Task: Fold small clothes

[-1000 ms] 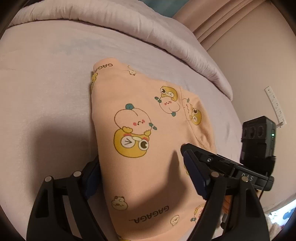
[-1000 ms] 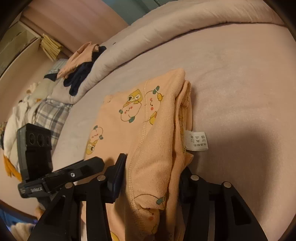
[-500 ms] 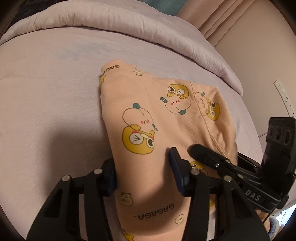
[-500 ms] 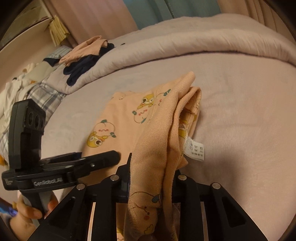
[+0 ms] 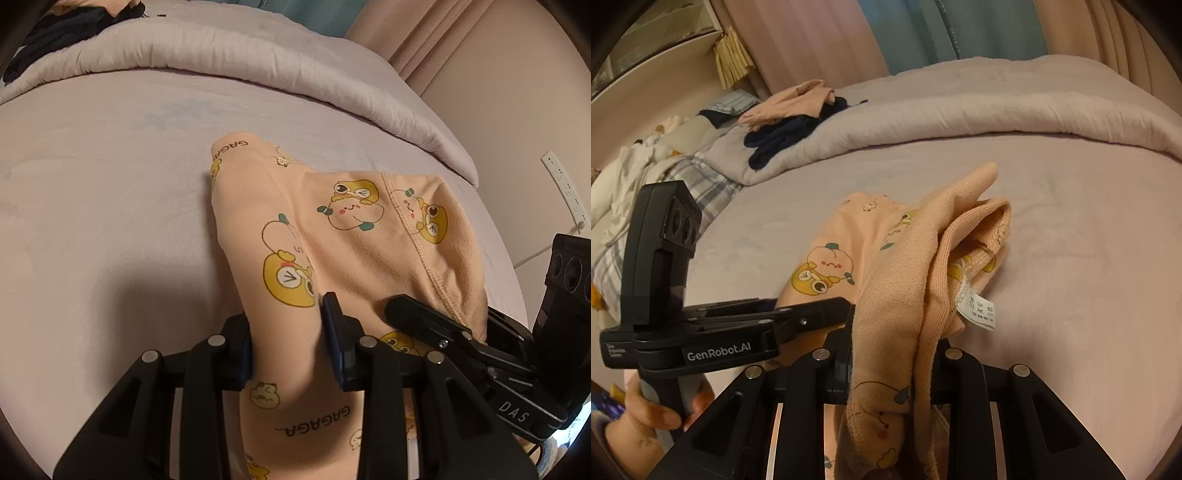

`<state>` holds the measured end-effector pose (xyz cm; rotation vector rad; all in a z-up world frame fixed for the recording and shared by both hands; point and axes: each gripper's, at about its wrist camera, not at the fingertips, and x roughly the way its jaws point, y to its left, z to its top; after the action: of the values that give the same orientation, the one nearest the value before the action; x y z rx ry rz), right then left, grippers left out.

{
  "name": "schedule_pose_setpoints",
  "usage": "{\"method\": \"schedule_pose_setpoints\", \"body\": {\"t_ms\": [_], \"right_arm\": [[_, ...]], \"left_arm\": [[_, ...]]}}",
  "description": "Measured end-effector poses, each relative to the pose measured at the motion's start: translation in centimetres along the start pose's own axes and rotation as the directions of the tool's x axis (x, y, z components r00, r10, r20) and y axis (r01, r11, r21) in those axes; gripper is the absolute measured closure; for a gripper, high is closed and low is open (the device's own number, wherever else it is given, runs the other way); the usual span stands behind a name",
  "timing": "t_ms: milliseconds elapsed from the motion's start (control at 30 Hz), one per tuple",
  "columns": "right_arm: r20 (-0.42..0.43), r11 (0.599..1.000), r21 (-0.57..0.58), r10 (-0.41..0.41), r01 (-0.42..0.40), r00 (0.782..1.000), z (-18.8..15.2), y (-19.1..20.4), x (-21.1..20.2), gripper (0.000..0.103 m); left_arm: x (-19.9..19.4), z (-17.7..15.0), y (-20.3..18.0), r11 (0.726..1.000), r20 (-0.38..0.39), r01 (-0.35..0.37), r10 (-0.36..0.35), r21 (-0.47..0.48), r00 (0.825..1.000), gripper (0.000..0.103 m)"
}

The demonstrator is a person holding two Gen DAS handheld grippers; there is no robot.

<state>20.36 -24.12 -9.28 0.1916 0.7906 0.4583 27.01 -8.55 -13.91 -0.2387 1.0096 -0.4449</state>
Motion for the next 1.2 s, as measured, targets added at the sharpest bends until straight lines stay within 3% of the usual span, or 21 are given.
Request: {"method": "schedule_pose_setpoints", "body": {"t_ms": [667, 1200], "right_arm": [[0.054, 0.995, -0.087, 0.062, -0.057, 0.997, -3.7, 5.3, -6.5, 0.076], [0.075, 0.977, -0.19, 0.108, -0.092, 0.991, -5.6, 9.6, -9.3, 0.076]], "left_arm": [[-8.5, -6.9, -3.9, 0.993, 0.083, -0.082, 0.075, 0.087, 0.994, 0.07], [-15.1, -11.2, -3.8, 0.992, 0.154, -0.108, 0.098, 0.063, 0.983, 0.071]]}}
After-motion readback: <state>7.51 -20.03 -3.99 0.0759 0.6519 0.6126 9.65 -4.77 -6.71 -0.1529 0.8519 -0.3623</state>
